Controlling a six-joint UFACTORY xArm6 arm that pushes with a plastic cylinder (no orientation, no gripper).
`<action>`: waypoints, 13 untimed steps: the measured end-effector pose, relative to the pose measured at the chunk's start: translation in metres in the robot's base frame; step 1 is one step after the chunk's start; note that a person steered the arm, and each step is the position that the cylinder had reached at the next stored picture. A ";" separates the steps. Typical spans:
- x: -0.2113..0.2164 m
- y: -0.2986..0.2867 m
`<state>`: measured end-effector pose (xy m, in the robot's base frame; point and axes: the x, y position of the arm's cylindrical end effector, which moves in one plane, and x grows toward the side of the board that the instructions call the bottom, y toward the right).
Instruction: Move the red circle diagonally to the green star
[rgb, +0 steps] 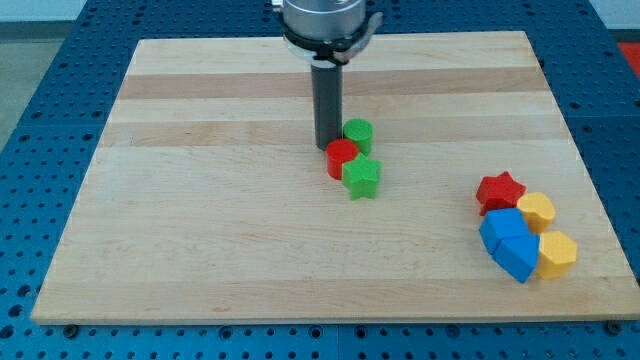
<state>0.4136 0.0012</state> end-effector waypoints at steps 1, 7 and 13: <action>0.016 0.018; 0.022 0.004; 0.094 0.065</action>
<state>0.5078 0.0666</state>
